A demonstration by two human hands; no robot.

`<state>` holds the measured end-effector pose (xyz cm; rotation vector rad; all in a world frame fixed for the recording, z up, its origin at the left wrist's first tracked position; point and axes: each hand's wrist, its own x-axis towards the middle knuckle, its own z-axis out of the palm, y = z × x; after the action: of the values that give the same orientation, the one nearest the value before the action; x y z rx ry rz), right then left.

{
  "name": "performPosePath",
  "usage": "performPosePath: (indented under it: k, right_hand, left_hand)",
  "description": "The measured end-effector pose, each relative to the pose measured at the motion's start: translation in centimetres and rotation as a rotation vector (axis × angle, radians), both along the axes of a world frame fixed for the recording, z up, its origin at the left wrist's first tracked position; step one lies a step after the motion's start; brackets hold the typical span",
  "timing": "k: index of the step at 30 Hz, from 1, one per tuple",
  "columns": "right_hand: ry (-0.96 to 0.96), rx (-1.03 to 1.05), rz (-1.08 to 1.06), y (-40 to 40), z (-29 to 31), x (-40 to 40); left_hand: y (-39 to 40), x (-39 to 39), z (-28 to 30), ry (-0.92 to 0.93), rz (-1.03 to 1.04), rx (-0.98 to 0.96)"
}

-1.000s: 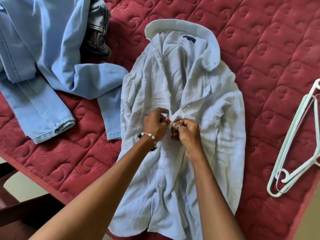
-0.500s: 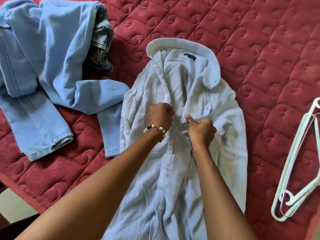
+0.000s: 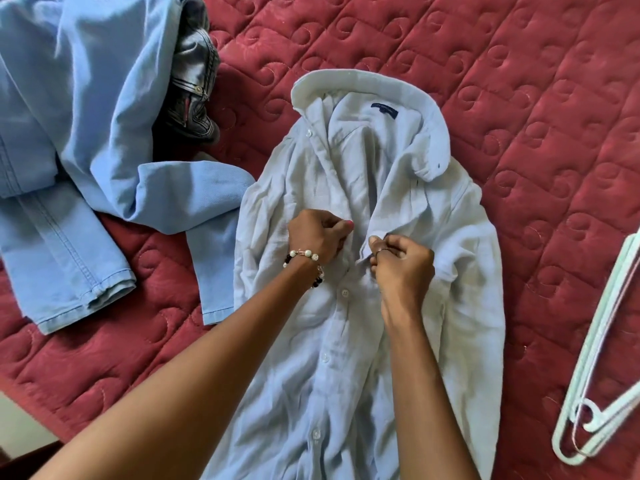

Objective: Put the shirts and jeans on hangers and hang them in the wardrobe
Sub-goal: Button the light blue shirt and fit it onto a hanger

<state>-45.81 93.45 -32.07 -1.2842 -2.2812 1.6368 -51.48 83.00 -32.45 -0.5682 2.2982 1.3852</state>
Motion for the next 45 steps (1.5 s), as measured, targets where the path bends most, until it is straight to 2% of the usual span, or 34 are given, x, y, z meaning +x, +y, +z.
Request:
performPosePath:
  k: [3, 7, 16, 20, 22, 24, 29, 31, 34, 36, 40, 43, 45]
  right_hand:
    - [0.059, 0.169, 0.155, -1.5, 0.9, -0.8]
    - [0.086, 0.302, 0.253, -2.8, 0.9, -1.7]
    - [0.078, 0.146, 0.317, -2.0, 1.1, -1.4]
    - [0.061, 0.032, 0.302, -1.2, 0.8, -1.9]
    - [0.078, 0.037, 0.310, -1.1, 0.8, -2.2]
    - [0.092, 0.078, 0.328, -1.2, 1.0, -2.3]
    - [0.134, 0.157, 0.349, -1.4, 1.0, -1.8]
    - [0.165, 0.166, 0.360, -1.6, 0.6, -1.6]
    - [0.188, 0.150, 0.348, -1.9, 0.3, -1.5]
    - [0.169, 0.114, 0.316, -2.1, 0.4, -1.4]
    - [0.027, -0.100, 0.222, -1.9, -0.1, -1.7]
    - [-0.074, -0.281, 0.297, -1.0, -0.9, -2.4]
    - [-0.106, -0.286, 0.353, -0.4, -1.0, -2.9]
  left_hand:
    - [-0.5, 0.1, 1.0, -0.034, 0.033, 0.158]
    - [-1.3, -0.1, 1.6, -0.006, 0.007, 0.152]
    - [-1.6, -0.7, 1.8, 0.115, -0.177, -0.045]
    - [-1.3, -0.5, 2.0, 0.119, -0.272, -0.148]
    - [-1.1, -0.4, 2.4, 0.111, -0.289, -0.169]
    - [-1.0, -0.4, 2.4, 0.059, -0.257, -0.105]
    - [-1.1, -0.4, 1.3, -0.151, -0.015, 0.106]
    - [-1.2, -0.6, 1.1, -0.181, 0.039, 0.108]
    - [-0.7, -0.6, 1.6, -0.121, -0.046, -0.041]
    - [-0.4, -0.5, 1.9, -0.090, -0.108, -0.136]
    - [-0.3, -0.4, 1.4, -0.053, -0.260, -0.261]
    - [-0.6, -0.5, 0.8, -0.019, -0.332, -0.270]
    - [-0.8, -0.7, 0.6, -0.014, -0.342, -0.225]
